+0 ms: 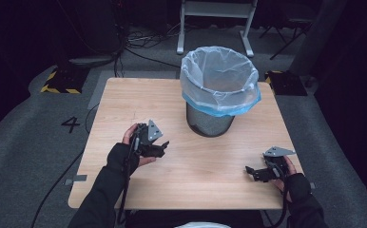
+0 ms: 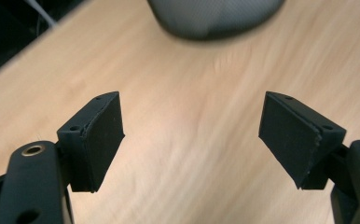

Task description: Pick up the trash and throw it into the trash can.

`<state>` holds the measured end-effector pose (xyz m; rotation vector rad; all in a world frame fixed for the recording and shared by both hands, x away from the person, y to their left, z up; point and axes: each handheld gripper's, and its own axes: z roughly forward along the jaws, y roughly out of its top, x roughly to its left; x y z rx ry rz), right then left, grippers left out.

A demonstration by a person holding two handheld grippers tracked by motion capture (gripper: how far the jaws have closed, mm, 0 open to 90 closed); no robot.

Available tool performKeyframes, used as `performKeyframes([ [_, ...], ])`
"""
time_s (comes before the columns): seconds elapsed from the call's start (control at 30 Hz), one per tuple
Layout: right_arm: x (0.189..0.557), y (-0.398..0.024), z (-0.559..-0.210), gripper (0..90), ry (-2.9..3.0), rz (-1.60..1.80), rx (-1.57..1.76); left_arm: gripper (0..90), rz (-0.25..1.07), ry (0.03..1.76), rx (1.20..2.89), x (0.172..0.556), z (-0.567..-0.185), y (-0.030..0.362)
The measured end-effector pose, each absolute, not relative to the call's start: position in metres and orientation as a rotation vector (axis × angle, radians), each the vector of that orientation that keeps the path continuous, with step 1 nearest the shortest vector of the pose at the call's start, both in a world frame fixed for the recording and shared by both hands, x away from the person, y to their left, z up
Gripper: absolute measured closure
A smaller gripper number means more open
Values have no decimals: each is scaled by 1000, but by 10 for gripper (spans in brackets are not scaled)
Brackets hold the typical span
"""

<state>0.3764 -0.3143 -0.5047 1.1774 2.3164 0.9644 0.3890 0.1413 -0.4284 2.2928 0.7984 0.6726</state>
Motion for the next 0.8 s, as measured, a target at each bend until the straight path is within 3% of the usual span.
performKeyframes([
  [0.13, 376, -314, -505, 4, 2316, 964, 1177, 220, 656, 799, 2347, 382, -450, 148],
  [0.33, 376, -314, -505, 5, 2316, 965, 1177, 206, 546, 933, 2310, 372, -484, 167],
  [0.8, 376, -314, -505, 5, 2316, 964, 1177, 157, 387, 1030, 2202, 367, -502, 190],
])
